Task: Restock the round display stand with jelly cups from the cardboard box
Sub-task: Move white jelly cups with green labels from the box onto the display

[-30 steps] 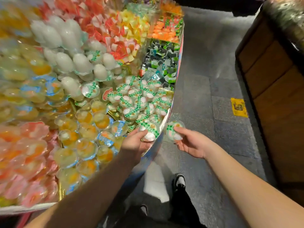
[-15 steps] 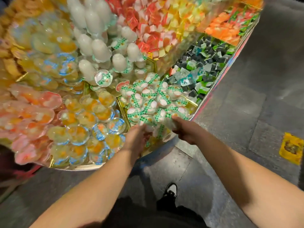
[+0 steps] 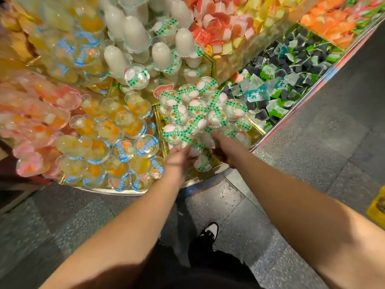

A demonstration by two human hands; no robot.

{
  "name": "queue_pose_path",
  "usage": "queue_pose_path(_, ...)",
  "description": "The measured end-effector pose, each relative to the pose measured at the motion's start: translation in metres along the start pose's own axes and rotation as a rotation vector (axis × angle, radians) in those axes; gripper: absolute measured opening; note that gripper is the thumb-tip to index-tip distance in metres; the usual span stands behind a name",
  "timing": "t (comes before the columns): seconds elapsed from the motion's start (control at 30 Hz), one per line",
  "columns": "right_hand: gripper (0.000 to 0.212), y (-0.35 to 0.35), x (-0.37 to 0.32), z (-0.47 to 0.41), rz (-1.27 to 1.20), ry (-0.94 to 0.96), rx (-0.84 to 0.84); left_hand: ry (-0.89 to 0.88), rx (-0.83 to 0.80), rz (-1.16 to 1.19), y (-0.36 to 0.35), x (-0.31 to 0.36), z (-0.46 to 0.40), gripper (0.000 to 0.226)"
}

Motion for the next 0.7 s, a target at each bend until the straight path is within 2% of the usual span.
queue_pose_path(0.07,0.092,-0.001,0.002,-0.002,0.058,0.007,0.015,-0.030,0.013,-0.014,0.001,0.000,-0.002,0.012)
queue_pose_path(0.13,0.104,0.000,0.001,-0.006,0.120,0.034,0.031,-0.061,0.011,-0.023,0.002,-0.001,-0.002,0.010)
queue_pose_path(0.33,0.072,-0.002,-0.005,-0.008,0.250,0.066,0.020,-0.160,0.097,-0.104,0.009,0.004,-0.006,0.014)
queue_pose_path(0.53,0.061,-0.002,-0.006,-0.010,0.259,0.077,0.008,-0.236,0.120,-0.164,0.013,0.009,-0.007,0.013)
queue_pose_path(0.7,0.051,0.000,-0.006,-0.010,0.255,0.066,-0.019,-0.316,0.140,-0.215,0.016,0.015,-0.004,0.023)
Point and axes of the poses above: each hand's wrist, its own z-axis away from the middle knuckle, its own y-axis out of the back of the hand, x = y × z, the point moved 8 cm from there along -z, towards the middle knuckle, and after that the axes turned 11 degrees about x, right-handed, at the moved point
